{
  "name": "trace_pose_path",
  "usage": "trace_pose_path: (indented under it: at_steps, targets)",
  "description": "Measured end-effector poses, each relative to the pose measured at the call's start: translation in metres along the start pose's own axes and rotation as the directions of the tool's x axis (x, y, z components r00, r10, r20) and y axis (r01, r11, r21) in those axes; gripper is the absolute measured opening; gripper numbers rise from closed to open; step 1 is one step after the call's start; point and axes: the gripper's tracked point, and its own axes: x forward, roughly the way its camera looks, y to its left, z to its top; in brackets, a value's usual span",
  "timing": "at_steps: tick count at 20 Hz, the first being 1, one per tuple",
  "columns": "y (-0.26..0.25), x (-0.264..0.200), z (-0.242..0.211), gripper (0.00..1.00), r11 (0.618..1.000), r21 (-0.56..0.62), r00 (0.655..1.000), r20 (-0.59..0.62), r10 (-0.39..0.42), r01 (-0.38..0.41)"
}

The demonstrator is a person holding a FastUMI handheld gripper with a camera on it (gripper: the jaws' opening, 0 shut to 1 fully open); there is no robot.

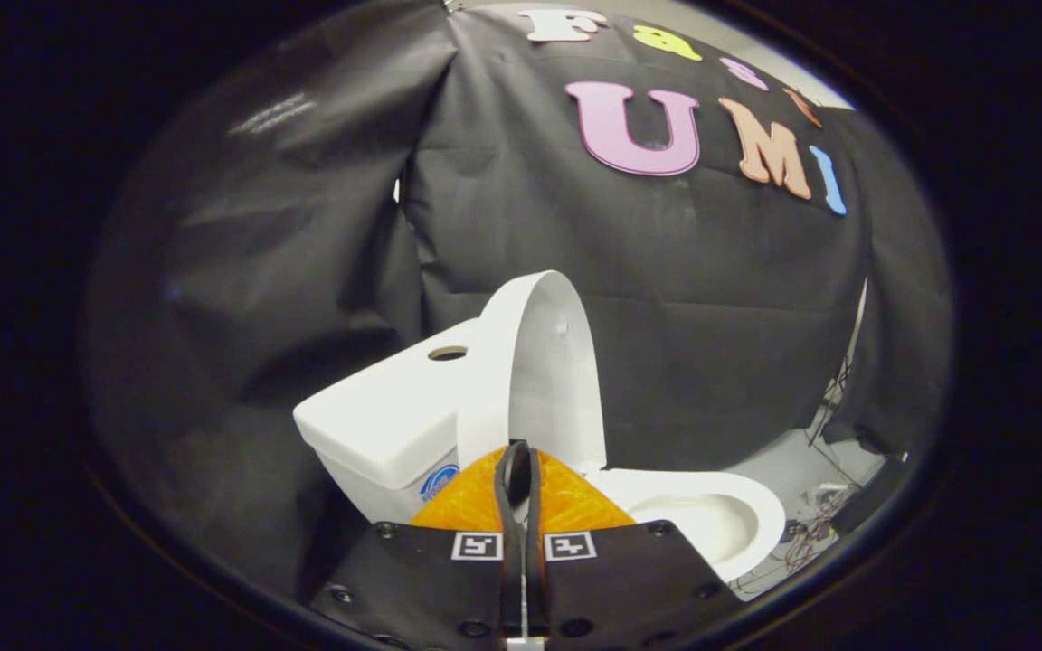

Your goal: Open the toilet lid.

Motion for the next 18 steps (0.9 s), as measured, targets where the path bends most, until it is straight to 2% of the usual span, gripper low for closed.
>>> trace_pose_path:
  at_steps: [3, 5, 7, 8, 12, 15, 18]
  targets:
    - [0.003, 0.000, 0.003, 0.08, 0.999, -0.026, 0.999, 0.025, -0.034, 0.035]
    - [0.013, 0.002, 0.004, 0.08, 0.997, -0.077, 0.999, 0.026, -0.020, 0.022]
    - [0.013, 0.000, 0.004, 0.18, 0.995, -0.096, 0.999, 0.031, -0.019, 0.022]
    - [0.017, 0.000, 0.012, 0.18, 0.994, -0.107, 0.998, 0.056, 0.004, 0.002]
    - [0.024, -0.015, 0.039, 0.63, 0.985, -0.173, 0.990, 0.142, 0.017, 0.008]
    - [0.026, -0.021, 0.043, 0.97, 0.977, -0.213, 0.988, 0.143, 0.051, -0.020]
    - [0.025, -0.028, 0.043, 0.97, 0.973, -0.224, 0.988, 0.132, 0.078, -0.047]
